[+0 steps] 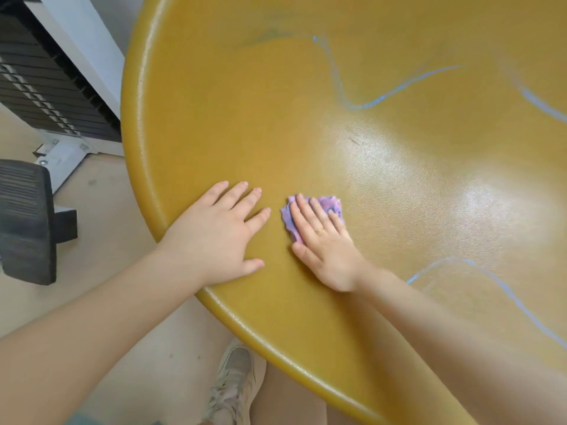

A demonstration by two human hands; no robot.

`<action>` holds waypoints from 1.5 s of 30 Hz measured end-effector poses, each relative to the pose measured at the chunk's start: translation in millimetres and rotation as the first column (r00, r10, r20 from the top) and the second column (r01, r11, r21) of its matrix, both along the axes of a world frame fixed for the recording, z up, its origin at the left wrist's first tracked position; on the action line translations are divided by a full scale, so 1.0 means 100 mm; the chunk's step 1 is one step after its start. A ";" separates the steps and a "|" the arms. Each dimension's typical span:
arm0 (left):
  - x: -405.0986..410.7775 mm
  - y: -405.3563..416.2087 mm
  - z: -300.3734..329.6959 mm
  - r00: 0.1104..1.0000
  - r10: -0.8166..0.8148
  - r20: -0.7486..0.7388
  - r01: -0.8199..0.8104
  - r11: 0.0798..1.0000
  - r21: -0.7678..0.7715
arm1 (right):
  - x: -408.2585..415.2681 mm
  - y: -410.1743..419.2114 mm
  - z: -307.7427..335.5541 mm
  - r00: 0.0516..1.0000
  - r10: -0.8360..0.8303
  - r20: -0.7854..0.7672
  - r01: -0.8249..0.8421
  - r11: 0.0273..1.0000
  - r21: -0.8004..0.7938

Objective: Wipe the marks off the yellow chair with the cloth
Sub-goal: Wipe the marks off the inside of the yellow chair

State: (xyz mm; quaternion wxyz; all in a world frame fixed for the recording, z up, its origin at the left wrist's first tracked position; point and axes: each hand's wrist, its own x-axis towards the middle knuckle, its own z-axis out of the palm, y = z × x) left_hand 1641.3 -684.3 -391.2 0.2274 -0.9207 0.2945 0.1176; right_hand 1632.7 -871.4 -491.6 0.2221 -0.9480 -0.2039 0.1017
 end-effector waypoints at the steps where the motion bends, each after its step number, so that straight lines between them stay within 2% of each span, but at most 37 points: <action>1: 0.01 -0.02 0.00 1.000 0.007 -0.017 -0.007 1.000 0.008 | -0.23 0.02 0.01 0.998 0.053 -0.022 -0.053 0.999 0.001; 5: 0.08 -0.16 -0.02 0.995 -0.022 -0.093 0.030 0.996 0.085 | -0.68 0.01 0.08 0.981 0.173 -0.086 -0.169 0.984 0.050; 8: 0.17 -0.24 -0.08 0.991 -0.055 -0.118 0.066 0.993 0.093 | -0.48 -0.09 0.00 0.985 0.175 0.011 -0.175 0.983 0.061; 13: 0.24 -0.30 -0.19 0.989 -0.039 -0.144 0.053 0.994 0.100 | 0.37 -0.26 -0.13 0.986 -0.084 0.144 0.092 0.994 -0.053; 16: 0.22 -0.29 -0.18 0.989 -0.032 -0.146 0.046 0.994 0.099 | 0.86 -0.35 -0.10 0.955 -0.257 0.149 0.271 0.959 -0.082; 20: 0.22 -0.32 -0.16 0.989 -0.020 -0.150 0.036 0.994 0.101 | 1.02 -0.37 -0.06 0.933 -0.329 0.149 0.341 0.937 -0.070; 23: 0.21 -0.31 -0.18 0.990 -0.018 -0.143 0.030 0.996 0.081 | 0.78 -0.34 -0.08 0.952 -0.273 0.141 0.285 0.956 -0.069; 27: 0.19 -0.31 -0.16 0.989 -0.007 -0.147 0.015 0.998 0.055 | 0.02 -0.27 -0.06 0.998 -0.046 0.037 0.048 0.998 -0.040; 30: 0.19 -0.32 -0.16 0.990 -0.011 -0.143 0.018 0.999 0.046 | -0.55 -0.22 0.00 0.995 0.095 -0.037 -0.095 0.996 0.003; 33: 0.20 -0.32 -0.17 0.990 -0.012 -0.139 0.018 0.999 0.042 | -0.69 -0.21 0.02 0.987 0.123 -0.100 -0.121 0.992 0.025; 35: 0.20 -0.33 -0.17 0.990 -0.009 -0.142 0.016 0.999 0.049 | -0.58 -0.22 0.00 0.992 0.109 -0.064 -0.109 0.994 0.014; 39: 0.21 -0.33 -0.20 0.990 -0.006 -0.142 0.016 0.998 0.063 | -0.09 -0.28 -0.13 0.998 0.000 0.059 0.003 0.998 -0.064; 42: 0.21 -0.34 -0.22 0.987 0.014 -0.157 0.000 0.996 0.093 | 0.32 -0.33 -0.18 0.970 -0.188 0.153 0.201 0.977 -0.076; 45: 0.21 -0.35 -0.20 0.984 0.028 -0.178 -0.006 0.992 0.124 | 0.73 -0.40 -0.18 0.903 -0.404 0.147 0.417 0.907 -0.068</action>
